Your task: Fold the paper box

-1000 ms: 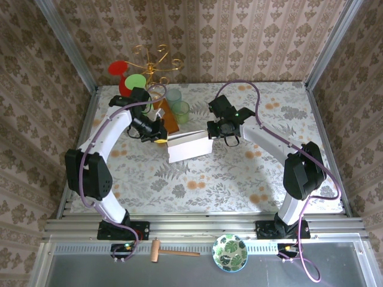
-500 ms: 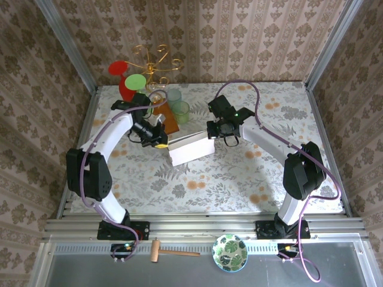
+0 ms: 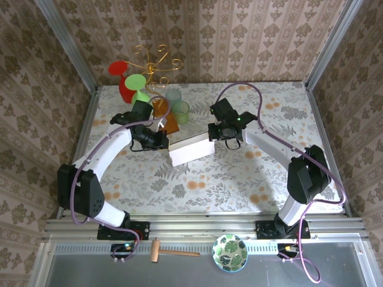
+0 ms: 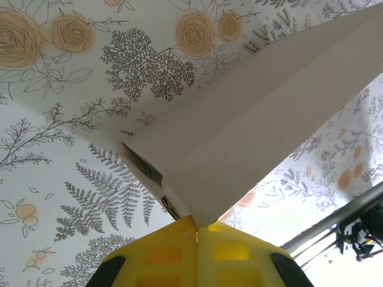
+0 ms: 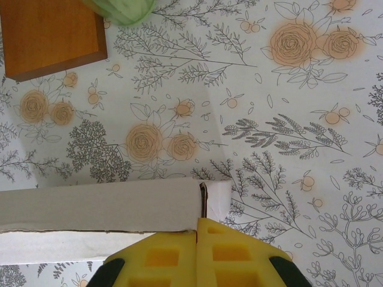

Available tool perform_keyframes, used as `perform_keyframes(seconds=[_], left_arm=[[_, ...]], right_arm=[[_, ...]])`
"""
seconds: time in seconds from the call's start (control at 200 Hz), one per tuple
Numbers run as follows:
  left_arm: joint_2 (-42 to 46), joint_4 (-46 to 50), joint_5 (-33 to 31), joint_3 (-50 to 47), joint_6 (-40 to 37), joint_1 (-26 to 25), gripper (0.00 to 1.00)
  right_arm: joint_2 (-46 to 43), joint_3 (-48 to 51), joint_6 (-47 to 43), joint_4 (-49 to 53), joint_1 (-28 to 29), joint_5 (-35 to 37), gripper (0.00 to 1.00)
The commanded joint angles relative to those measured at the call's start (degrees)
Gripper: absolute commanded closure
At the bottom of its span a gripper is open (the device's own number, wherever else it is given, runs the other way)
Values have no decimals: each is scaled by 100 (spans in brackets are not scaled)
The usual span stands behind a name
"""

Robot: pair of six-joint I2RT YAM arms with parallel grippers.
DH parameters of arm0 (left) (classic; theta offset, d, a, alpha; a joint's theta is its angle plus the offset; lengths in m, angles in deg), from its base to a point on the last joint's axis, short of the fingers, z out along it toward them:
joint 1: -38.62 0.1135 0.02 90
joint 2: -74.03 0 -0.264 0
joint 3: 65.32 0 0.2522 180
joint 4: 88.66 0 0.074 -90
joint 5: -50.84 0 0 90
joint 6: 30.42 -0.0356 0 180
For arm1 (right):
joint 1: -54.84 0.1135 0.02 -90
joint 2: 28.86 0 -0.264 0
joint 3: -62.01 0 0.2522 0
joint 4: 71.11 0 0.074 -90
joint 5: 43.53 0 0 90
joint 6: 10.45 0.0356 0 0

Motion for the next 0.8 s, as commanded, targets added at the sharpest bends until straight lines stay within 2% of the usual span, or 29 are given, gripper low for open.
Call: perform_keyframes(seconds=[0.0, 0.31, 0.34, 0.64, 0.73, 0.795], left_arm=[[40, -384, -303, -238, 34, -206, 98], [125, -457, -735, -507, -18, -315, 98], [134, -463, -749, -542, -4, -491, 98], [264, -583, -803, -647, 78, -586, 98], [381, -662, -733, -604, 192, -595, 94], [465, -710, -669, -571, 341, -595, 86]], right_arm=[[-28, 225, 24, 173, 136, -333, 100], [-73, 245, -57, 214, 131, -288, 100], [-75, 251, -69, 229, 133, -283, 100], [-296, 411, -147, 76, 133, -315, 100], [-303, 453, -152, 80, 136, -321, 100], [-320, 518, -140, 51, 138, -306, 100]])
